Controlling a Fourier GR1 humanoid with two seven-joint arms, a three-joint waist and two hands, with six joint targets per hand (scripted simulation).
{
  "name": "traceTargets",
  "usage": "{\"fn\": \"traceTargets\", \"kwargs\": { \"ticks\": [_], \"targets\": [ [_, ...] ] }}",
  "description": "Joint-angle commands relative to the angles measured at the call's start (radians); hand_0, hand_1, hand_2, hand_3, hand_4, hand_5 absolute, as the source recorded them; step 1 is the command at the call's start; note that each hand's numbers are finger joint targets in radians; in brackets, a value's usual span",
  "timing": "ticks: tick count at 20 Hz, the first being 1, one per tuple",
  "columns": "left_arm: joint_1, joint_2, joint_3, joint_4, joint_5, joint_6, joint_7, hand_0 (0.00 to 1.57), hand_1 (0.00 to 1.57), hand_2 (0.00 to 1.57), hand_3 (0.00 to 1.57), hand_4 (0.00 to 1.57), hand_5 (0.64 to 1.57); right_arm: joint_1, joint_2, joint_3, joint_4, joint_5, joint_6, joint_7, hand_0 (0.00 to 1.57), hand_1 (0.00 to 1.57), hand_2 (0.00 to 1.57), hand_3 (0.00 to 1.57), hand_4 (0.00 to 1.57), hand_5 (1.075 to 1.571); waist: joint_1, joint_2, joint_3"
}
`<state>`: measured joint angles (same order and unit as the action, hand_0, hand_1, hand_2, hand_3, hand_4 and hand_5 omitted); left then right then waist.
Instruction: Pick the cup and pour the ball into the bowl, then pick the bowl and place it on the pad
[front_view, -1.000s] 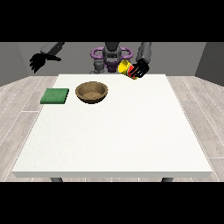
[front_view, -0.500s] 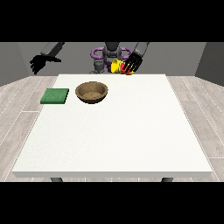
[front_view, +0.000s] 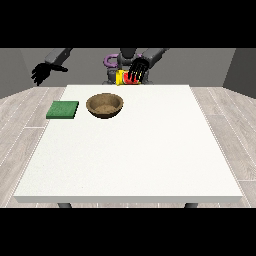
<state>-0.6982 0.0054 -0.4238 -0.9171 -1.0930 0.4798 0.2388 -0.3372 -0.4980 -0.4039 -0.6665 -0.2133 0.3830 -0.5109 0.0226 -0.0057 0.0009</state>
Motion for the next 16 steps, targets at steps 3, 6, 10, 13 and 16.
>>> {"fn": "traceTargets", "kwargs": {
  "ticks": [3, 6, 10, 13, 16],
  "targets": [
    [-0.046, -0.005, -0.065, 0.007, -0.155, -0.039, 0.109, 0.54, 0.54, 1.57, 1.57, 0.90, 1.571, -0.045, -0.022, 0.024, 0.007, 0.016, 0.005, 0.049, 0.00, 0.00, 0.00, 0.16, 0.00, 1.533, -0.023, 0.006, -0.0005],
    [-0.038, -0.005, -0.143, -0.020, -0.204, -0.079, 0.124, 0.46, 0.46, 1.57, 1.57, 0.89, 1.571, -0.084, 0.012, 0.038, 0.012, 0.032, -0.060, 0.067, 0.00, 0.00, 0.00, 0.27, 0.00, 1.530, 0.001, -0.010, -0.0005],
    [-0.063, -0.005, -0.224, -0.018, -0.291, -0.080, 0.220, 0.28, 0.28, 1.57, 1.57, 0.86, 1.570, -0.147, 0.044, 0.049, 0.002, 0.027, -0.064, 0.043, 0.00, 0.00, 0.00, 0.30, 0.00, 1.528, -0.043, 0.056, -0.0003],
    [-0.084, -0.005, -0.320, -0.068, -0.314, -0.160, 0.280, 0.00, 0.00, 1.57, 1.57, 0.88, 1.556, -0.197, 0.017, 0.033, 0.041, 0.014, -0.037, 0.040, 0.00, 0.00, 0.00, 0.22, 0.00, 1.527, -0.045, 0.114, 0.0002],
    [-0.063, -0.005, -0.298, -0.031, -0.302, -0.254, 0.171, 0.05, 0.05, 1.57, 1.57, 1.09, 1.495, -0.133, 0.045, 0.056, 0.025, 0.020, -0.025, 0.057, 0.00, 0.00, 0.00, 0.28, 0.00, 1.523, -0.058, 0.028, -0.0004]
  ]
}}
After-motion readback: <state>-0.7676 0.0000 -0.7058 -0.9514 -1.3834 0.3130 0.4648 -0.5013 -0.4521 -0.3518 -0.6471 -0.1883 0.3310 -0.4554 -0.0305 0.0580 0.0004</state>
